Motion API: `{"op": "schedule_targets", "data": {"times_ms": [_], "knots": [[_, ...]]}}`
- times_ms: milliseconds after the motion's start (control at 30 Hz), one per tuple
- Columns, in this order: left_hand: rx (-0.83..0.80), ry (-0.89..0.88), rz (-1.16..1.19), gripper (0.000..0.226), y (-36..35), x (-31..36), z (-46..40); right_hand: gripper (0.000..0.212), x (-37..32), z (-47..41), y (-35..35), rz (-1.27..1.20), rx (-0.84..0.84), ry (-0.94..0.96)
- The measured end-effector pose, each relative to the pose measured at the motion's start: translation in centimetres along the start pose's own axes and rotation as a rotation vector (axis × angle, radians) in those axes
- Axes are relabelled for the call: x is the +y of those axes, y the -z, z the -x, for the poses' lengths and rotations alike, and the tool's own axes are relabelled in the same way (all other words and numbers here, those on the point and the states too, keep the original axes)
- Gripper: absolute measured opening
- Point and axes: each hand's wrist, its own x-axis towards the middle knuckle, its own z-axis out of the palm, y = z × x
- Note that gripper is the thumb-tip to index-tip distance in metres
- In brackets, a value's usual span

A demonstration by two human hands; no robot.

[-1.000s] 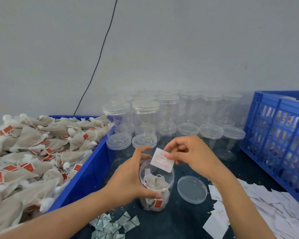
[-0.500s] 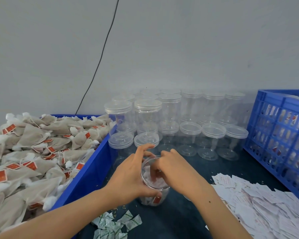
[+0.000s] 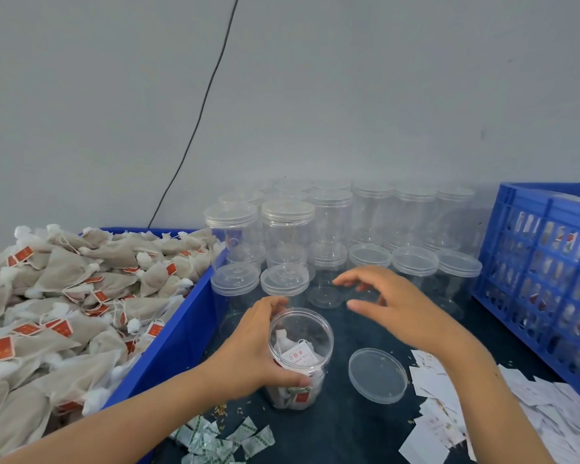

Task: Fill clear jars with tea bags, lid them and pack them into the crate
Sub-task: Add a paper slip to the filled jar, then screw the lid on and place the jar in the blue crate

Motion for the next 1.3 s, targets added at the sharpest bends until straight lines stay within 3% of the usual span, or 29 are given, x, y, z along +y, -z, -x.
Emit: {"op": "schedule_targets", "data": {"times_ms": [100,200,300,367,633,800,933,1100,1300], "knots": [[-0.032,0.017,-0.01,0.092,0.1,0.0,0.0,0.055,3.5,0.0,-0.3,0.208,-0.057,-0.303],[-0.079,0.037,0.005,0.094,0.1,-0.2,0.0,0.102,5.5,0.5,-1.9,0.326,-0.389,-0.577],[-0.162,0.074,0.098,0.099,0.2,-0.4,0.0,0.116,6.1,0.7,-3.5,0.423,-0.601,-0.596],[-0.191,0.087,0.133,0.096,0.2,-0.4,-0.1,0.117,6.1,0.5,-4.0,0.461,-0.641,-0.581],[-0.11,0.08,0.19,0.091,0.1,-0.1,-0.1,0.097,4.3,0.3,-3.4,0.377,-0.482,-0.533],[0.052,0.016,0.221,0.088,0.6,0.9,0.1,0.1,0.5,0.7,-0.9,0.351,-0.316,-0.236],[0.118,-0.021,0.169,0.092,0.6,1.2,0.2,0.099,-2.3,1.3,0.0,0.204,-0.198,-0.054],[0.147,-0.059,0.155,0.093,0.5,1.2,0.4,0.099,-3.0,1.3,0.0,-0.032,-0.125,0.025],[0.17,-0.067,0.162,0.093,0.2,1.3,0.4,0.072,-4.0,0.3,-2.8,-0.266,-0.097,0.078]]}}
